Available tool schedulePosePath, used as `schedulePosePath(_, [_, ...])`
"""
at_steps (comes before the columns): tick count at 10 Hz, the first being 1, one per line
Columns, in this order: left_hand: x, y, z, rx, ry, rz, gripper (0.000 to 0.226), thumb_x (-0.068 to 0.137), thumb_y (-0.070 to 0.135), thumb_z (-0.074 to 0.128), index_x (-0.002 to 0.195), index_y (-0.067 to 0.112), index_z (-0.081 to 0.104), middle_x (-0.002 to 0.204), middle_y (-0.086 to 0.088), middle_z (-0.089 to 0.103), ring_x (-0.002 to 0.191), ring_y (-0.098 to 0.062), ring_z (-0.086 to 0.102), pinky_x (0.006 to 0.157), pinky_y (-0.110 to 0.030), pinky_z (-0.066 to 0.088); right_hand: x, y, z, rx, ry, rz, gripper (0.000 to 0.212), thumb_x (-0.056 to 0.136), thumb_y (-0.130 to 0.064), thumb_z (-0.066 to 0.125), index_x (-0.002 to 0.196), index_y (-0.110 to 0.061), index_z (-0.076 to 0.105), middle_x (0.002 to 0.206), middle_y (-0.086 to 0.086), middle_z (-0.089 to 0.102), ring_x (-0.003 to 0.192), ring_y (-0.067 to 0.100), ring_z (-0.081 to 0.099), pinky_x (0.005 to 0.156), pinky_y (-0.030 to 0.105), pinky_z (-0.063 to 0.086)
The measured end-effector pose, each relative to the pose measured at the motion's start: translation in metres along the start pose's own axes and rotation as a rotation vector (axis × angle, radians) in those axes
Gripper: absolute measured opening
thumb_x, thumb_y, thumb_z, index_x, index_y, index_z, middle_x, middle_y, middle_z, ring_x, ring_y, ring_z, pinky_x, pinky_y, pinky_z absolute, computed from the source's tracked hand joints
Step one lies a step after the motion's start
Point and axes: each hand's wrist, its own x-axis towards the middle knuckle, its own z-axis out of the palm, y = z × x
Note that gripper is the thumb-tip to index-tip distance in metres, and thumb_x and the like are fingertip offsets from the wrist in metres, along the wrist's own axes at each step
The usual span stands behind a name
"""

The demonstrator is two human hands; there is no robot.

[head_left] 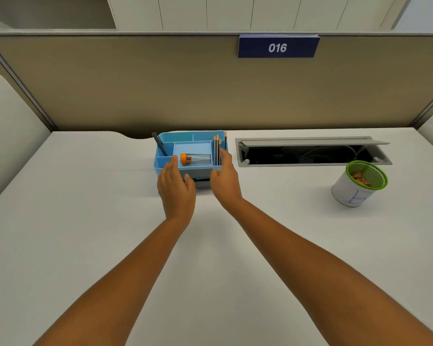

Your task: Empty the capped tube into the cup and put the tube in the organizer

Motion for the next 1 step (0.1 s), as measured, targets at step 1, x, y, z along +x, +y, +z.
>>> schedulePosePath(1, [-0.0257,-0.0013,-0.0009,0.015,-0.037,0.097,0.059,0.088,0.013,0.052,0.139,0.013,0.022,0.147,-0.013,0.033,0.134,-0.029,0.032,0.109,-0.044,0.031,-0.0162,0.0107,-0.0087,-0.154,0.014,-0.091,0.061,0.089,-0.002,0.049,0.141,-0.019,0.023,0.153,0.006,0.024,0.135,0.025,0.032,0.104,0.043,0.042])
